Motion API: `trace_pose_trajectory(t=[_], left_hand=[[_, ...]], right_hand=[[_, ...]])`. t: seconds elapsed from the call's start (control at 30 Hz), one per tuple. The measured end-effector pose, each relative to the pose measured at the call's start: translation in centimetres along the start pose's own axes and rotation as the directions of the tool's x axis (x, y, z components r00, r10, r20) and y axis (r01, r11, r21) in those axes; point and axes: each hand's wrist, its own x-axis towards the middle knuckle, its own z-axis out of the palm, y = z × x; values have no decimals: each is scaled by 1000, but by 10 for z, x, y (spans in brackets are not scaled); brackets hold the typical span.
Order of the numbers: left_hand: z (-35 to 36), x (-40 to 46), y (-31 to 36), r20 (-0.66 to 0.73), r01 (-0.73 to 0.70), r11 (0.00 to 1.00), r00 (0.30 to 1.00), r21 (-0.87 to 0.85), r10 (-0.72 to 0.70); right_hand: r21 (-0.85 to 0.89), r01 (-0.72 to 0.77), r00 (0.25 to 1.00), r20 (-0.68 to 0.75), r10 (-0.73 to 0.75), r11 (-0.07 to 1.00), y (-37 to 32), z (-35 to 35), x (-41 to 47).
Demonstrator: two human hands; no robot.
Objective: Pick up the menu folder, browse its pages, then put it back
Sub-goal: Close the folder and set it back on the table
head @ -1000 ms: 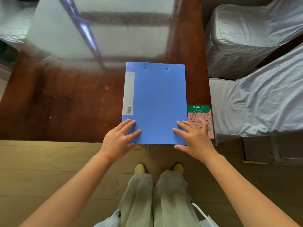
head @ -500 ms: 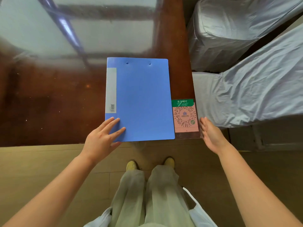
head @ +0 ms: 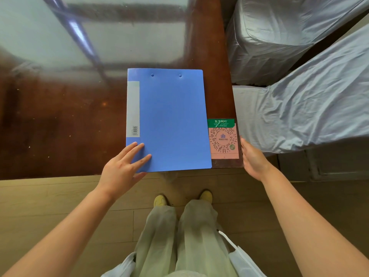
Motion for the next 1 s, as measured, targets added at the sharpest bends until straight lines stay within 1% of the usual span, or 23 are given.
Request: trace_pose_trajectory(t=[0.17, 0.53, 0.67, 1.0], left_hand=[[-2, 0, -1, 7, -8, 1000, 1000, 4, 8], [0, -1, -2, 19, 15, 999, 1000, -32, -15], [1, -1, -4, 19, 20, 999, 1000, -43, -19], [2, -2, -3, 23, 32, 998, 999, -51, -30]], right_hand=[[-2, -2, 1000, -2, 2, 1000, 0, -2, 2], [-72, 28, 999, 17, -27, 997, 1, -4, 5], [-144, 41, 999, 30, -37, 989, 3, -6, 8], [-263, 44, 998, -38, -56, 964, 7, -9, 12]])
